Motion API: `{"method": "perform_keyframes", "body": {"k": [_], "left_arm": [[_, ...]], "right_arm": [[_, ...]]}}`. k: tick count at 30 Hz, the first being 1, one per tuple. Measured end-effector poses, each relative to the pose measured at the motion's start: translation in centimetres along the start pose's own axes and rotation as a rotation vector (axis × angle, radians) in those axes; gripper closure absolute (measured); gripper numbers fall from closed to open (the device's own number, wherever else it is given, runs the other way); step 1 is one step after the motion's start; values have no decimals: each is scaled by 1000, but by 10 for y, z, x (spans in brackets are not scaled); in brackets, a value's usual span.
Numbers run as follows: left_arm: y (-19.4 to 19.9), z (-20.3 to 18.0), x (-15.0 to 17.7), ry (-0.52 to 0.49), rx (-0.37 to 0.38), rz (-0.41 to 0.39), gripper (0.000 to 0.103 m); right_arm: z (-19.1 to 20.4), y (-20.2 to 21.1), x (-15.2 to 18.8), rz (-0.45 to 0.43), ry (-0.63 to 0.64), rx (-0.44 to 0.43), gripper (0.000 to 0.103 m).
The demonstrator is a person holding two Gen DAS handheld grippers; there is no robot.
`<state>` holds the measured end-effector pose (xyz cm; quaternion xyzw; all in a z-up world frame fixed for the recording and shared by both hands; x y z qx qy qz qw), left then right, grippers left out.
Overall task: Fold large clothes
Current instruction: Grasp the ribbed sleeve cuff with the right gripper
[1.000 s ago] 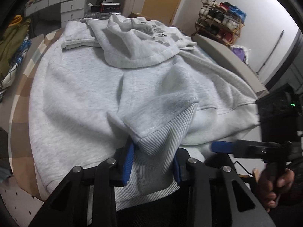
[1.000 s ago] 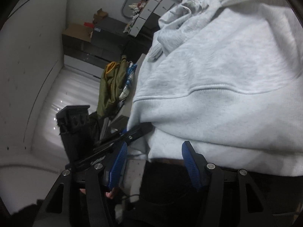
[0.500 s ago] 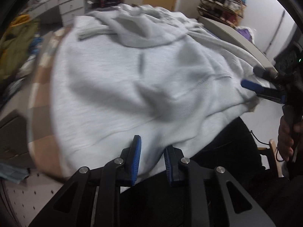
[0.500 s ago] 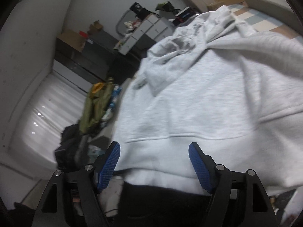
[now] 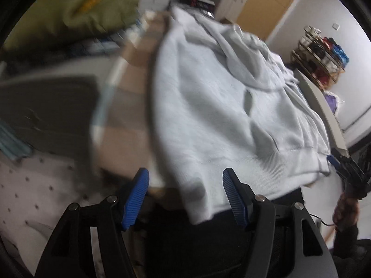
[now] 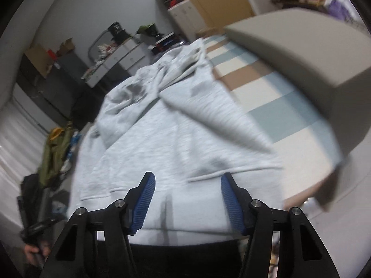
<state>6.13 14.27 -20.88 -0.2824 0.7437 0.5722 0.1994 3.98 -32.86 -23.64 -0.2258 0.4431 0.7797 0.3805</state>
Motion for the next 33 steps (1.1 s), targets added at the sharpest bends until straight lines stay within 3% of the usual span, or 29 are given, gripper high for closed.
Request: {"method": "perform_keyframes", "body": {"k": [3,7,8,9,11,14,18,20,23,25,28,29,32,33], "left_arm": [[-17,-8,9,-16,-15,50,41],[-17,-17,6,-85,-61,30,41],[-18,-18,4,-96,-72,27,44],[-18,-19,5,-126,-95,27,57],[-17,-17,6,-194,-159,4,71],[-12,-8,6,-179,-158,0,79],[-5,2,8,-181,-160,7,83],[-3,8,7,-164,-171,11,84],[5,15,10,-170,-211,7,85],[8,20,10,-219,-301,-7,85],[14,22,14,-208,-316,9,85],[18,23,14,-190,-297,5,85],[32,19,8,-54,-108,-28,82],[33,17,7,5,-25,-27,70]], "right_arm": [[-2,17,-14,-50,15,-17,42],[-5,30,-34,-127,53,32,32],[-6,30,-37,-136,60,45,30],[-12,29,-38,-134,65,74,29],[-18,24,-35,-116,59,100,29],[-31,15,-27,-67,23,116,29],[-35,-1,-9,44,24,115,29],[-31,-4,-4,54,35,89,30],[-24,-3,-4,41,107,86,54],[-18,-1,-4,38,158,67,68],[-15,-2,-2,42,217,82,74],[-16,-3,0,48,231,96,74],[-18,-4,5,68,248,107,77],[-19,-3,5,71,249,108,77]]}}
Point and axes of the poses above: each gripper's, at about its wrist camera, not at the fingertips, and y roughly against the way its jaws point, z to its left, x to its underside, the point moved 7 cm from there along -y, roughly the way its jaws point, and after that the axes turned 13 degrees about -z, right-handed, at the moved point
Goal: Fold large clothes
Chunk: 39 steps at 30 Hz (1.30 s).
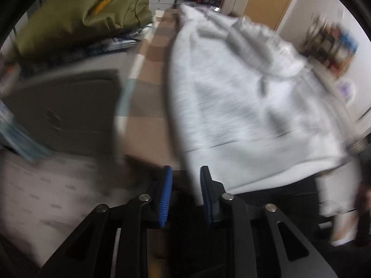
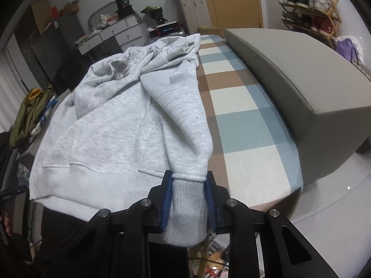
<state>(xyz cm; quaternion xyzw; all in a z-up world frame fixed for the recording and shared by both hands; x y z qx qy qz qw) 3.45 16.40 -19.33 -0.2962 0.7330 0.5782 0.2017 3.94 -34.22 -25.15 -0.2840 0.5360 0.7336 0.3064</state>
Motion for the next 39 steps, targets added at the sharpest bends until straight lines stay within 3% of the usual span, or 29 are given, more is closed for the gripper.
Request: {"method": "perform_keyframes", "body": {"k": [1,2,3,8,10,12,14,19,21,27,30,32,34,37,39], "left_arm": [[-1,-1,0,55,71,13,59],[-4,-3,0,90,98,22,36],[-8,-3,2,132,119,32,29],[-37,-3,14,192,135,98,29],[-45,-7,19,226,147,121,36],[-44,-6,25,219,126,143,85],[-34,-7,24,204,155,143,96],[-14,-6,12,152,124,74,99],[-16,-3,12,136,107,80,100],[-37,3,20,154,84,111,99],[-32,3,19,126,59,115,99],[-23,-4,13,129,94,98,99],[-17,-11,4,150,148,71,99],[-15,-13,-8,231,270,36,83],[-19,-16,-12,267,316,35,50]], "right_arm": [[-1,0,0,4,-5,-5,77],[-1,1,-2,3,-18,-16,77],[-2,2,-3,-1,-29,-30,77],[-4,6,-9,-5,-99,-79,72],[-4,7,-11,-9,-136,-109,72],[-2,10,-14,-37,-161,-137,74],[4,14,-18,-61,-160,-150,77],[23,28,-33,-124,-97,-180,85],[25,31,-37,-132,-54,-150,85],[0,19,-22,-56,-15,-41,86],[-5,15,-14,-25,-20,-32,86],[-5,14,-13,-11,-37,-49,85],[-3,14,-16,0,-103,-132,81],[2,20,-23,-35,-198,-270,72],[3,18,-26,-35,-239,-303,66]]}}
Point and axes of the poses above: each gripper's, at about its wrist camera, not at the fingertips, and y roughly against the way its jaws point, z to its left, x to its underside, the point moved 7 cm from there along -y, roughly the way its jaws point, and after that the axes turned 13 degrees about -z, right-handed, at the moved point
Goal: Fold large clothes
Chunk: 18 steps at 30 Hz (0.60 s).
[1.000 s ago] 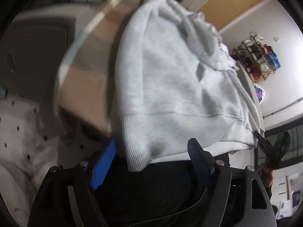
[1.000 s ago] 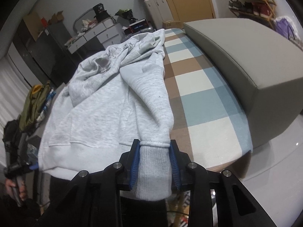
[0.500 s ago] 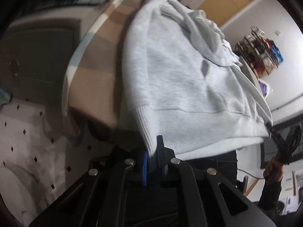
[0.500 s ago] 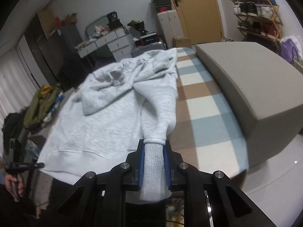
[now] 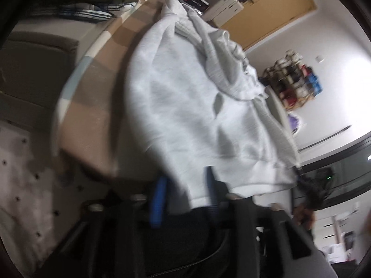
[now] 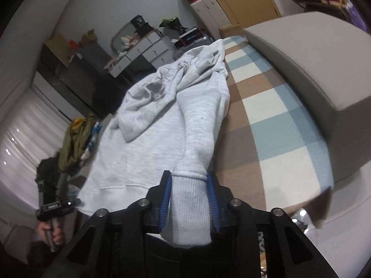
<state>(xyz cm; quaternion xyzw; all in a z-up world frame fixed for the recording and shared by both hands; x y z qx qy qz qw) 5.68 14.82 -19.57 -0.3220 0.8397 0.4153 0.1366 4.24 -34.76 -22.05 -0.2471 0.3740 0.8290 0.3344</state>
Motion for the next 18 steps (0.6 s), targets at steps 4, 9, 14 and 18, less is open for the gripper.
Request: {"method": "perform_keyframes", "body": {"k": [4,9,14,18], "left_arm": [[-20,3,-2,66,-1,15,34],[-34,-2,-11,47,-57,46,38],[-23,-6,-11,-95,-143,46,99],[-15,-6,-18,34,60,22,100]], "right_arm": [[-5,-14,3,18,-22,40,51],[3,-35,13,52,-20,47,76],[20,-26,2,-4,140,86,92],[32,-18,-7,-26,162,60,93]]}}
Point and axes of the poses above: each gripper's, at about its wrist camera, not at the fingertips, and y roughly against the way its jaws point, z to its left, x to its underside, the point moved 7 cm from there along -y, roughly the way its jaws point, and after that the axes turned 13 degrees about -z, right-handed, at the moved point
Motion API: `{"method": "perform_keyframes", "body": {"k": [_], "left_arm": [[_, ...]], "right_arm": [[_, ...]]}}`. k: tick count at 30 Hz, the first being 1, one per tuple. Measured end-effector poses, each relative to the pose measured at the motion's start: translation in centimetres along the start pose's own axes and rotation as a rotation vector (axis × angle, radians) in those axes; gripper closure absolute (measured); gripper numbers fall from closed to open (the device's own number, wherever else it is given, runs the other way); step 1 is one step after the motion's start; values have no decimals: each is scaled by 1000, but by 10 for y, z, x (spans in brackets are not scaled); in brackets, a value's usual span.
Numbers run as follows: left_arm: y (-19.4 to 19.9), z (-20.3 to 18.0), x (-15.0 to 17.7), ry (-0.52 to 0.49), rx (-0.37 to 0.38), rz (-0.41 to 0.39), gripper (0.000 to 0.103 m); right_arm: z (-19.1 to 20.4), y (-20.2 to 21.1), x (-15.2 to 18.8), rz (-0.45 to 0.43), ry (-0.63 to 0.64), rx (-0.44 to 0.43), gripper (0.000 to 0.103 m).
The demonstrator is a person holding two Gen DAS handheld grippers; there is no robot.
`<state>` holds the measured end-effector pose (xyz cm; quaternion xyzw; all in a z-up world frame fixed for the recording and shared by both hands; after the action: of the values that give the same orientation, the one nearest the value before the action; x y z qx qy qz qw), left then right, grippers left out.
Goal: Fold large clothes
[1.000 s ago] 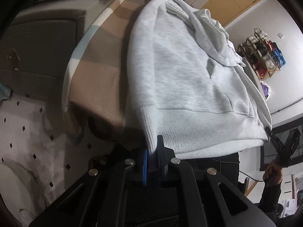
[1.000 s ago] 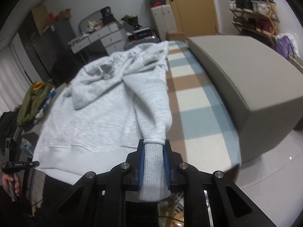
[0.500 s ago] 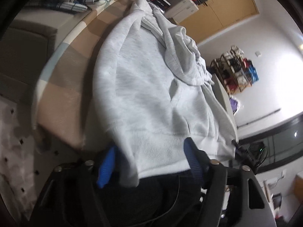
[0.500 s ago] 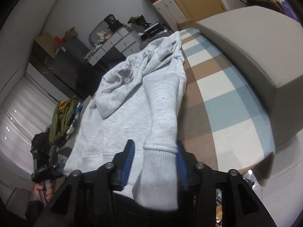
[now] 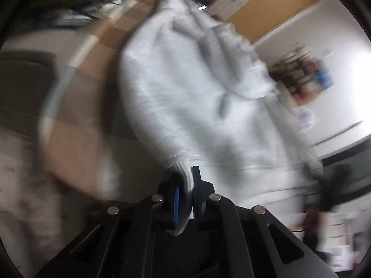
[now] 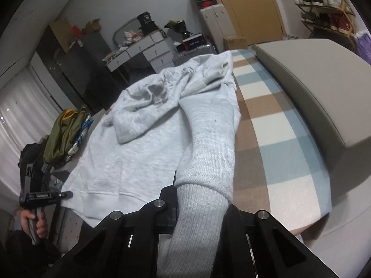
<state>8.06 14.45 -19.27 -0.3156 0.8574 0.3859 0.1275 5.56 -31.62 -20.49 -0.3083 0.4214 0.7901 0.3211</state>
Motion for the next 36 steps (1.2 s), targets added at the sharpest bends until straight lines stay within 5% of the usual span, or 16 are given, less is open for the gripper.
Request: {"method": "perform_keyframes", "body": {"k": [4,13,18,26,28,32,35,36], "left_arm": [[10,10,-15,71,28,-23,102],[31,-13,47,-121,-71,80,103],[44,-48,46,-27,179,78,103],[9,-103,-80,-126,274,48,102],[1,-111,-142,-105,302,-2,102],[-40,-110,-227,-23,266,-59,102],[-81,-105,-253,-47,189,-52,102],[-102,-91,-264,-21,133,-61,102]], "right_arm": [[-3,0,-2,25,-26,-19,94],[-13,52,16,118,-39,-36,95],[4,100,2,106,-110,-112,95],[14,64,-106,-15,-417,-246,95],[6,36,-143,-36,-468,-248,92],[-18,-38,-215,-61,-529,-214,90],[-38,-112,-250,-19,-578,-163,87],[-46,-132,-255,-8,-587,-144,75]]}}
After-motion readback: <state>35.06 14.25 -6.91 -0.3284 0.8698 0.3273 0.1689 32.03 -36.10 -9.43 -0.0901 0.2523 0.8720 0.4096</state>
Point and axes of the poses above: each gripper's, at about its wrist camera, not at the fingertips, and y roughly against the way its jaws point, z to its left, x to its underside, the point moved 7 cm from there along -y, roughly the way its jaws point, and after that the axes turned 13 degrees about -z, right-handed, at the moved point
